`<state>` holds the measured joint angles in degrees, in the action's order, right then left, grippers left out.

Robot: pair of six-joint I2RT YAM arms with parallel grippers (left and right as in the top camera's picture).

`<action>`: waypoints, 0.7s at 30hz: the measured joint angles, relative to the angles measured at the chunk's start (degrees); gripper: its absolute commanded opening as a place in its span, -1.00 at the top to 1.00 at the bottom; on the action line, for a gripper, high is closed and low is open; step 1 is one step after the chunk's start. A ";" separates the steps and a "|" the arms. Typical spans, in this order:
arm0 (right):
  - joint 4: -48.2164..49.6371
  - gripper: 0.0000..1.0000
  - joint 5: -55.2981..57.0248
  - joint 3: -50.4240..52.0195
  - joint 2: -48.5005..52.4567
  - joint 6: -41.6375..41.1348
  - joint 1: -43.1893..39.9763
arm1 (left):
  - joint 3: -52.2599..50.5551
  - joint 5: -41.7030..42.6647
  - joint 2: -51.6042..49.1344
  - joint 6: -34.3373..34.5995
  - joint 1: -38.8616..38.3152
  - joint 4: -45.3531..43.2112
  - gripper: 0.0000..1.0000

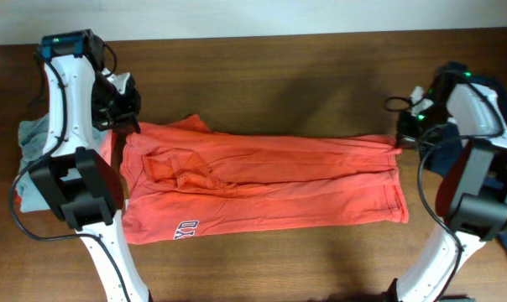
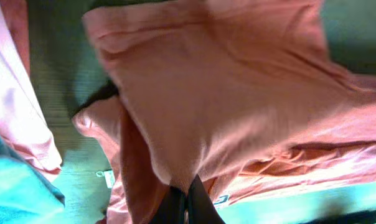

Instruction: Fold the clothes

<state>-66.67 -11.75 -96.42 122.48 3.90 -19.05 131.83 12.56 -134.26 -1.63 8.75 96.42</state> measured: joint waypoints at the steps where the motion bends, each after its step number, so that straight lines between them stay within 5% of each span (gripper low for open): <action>1: -0.22 0.92 0.37 0.00 -0.20 -0.04 -0.70 | -1.22 -0.09 0.02 0.00 0.00 0.04 1.00; 21: -8.15 0.91 1.75 0.00 -0.20 0.00 -2.19 | -12.39 -0.66 0.09 0.17 0.00 0.22 0.99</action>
<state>-74.83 -10.00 -96.42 122.28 3.90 -21.23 119.44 11.90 -134.17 -1.45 8.75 96.64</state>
